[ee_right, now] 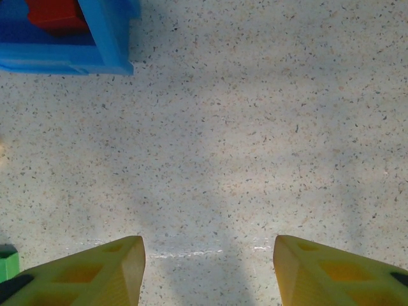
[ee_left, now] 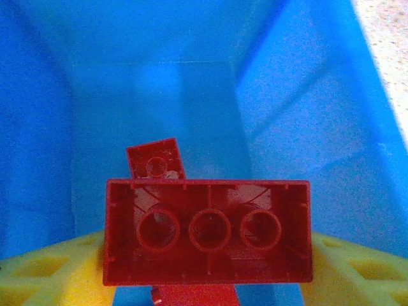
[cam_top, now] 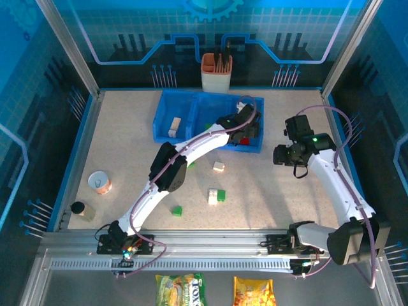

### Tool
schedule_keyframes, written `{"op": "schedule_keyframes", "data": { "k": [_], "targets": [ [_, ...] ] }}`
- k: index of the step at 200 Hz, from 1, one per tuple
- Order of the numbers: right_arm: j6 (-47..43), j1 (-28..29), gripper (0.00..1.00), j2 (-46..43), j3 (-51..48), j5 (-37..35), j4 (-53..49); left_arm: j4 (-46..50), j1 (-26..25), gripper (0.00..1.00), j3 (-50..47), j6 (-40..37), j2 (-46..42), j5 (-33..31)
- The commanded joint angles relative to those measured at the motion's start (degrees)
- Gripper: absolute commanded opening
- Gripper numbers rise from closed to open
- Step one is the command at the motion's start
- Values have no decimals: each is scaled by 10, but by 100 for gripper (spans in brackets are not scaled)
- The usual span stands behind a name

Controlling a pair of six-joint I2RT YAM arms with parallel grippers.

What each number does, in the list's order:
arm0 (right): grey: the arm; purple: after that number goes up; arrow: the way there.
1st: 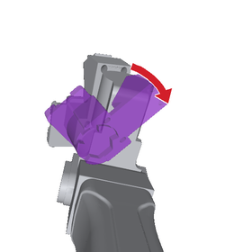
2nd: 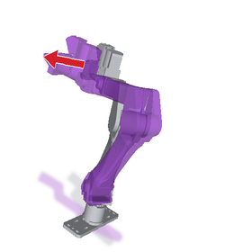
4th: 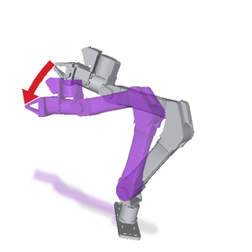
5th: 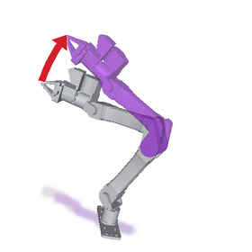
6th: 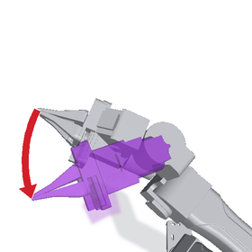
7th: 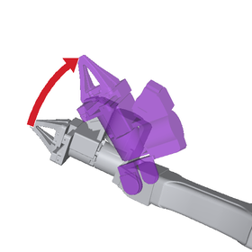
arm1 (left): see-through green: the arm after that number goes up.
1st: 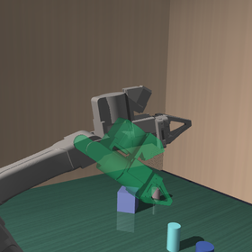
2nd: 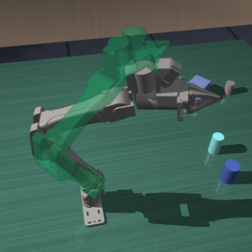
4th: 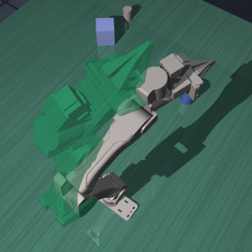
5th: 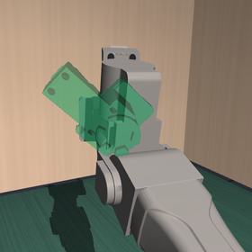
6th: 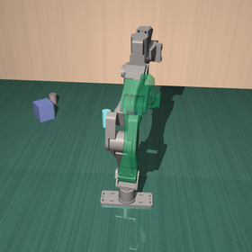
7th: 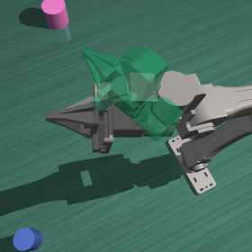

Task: Sort the legos into containers by color
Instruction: Place the lego in the container.

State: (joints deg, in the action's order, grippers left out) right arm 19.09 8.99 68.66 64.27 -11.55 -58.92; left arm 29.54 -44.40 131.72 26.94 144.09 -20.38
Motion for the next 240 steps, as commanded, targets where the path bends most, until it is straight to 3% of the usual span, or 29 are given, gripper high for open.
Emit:
{"op": "schedule_keyframes", "data": {
  "k": [1, 94, 188, 240],
  "targets": [
    [5, -7, 57, -14, -13, 7, -14, -24, 0, 72, 8, 19, 23, -26],
    [4, -7, 57, -20, -22, 19, -9, -92, 2, 78, 40, 3, 79, -76],
    [10, -7, 57, -1, -22, 47, 16, -92, 1, 78, -13, -10, -3, -10],
    [20, 4, 57, 36, -10, 52, 34, -37, 1, 77, -14, -25, -51, 48]
  ]
}}
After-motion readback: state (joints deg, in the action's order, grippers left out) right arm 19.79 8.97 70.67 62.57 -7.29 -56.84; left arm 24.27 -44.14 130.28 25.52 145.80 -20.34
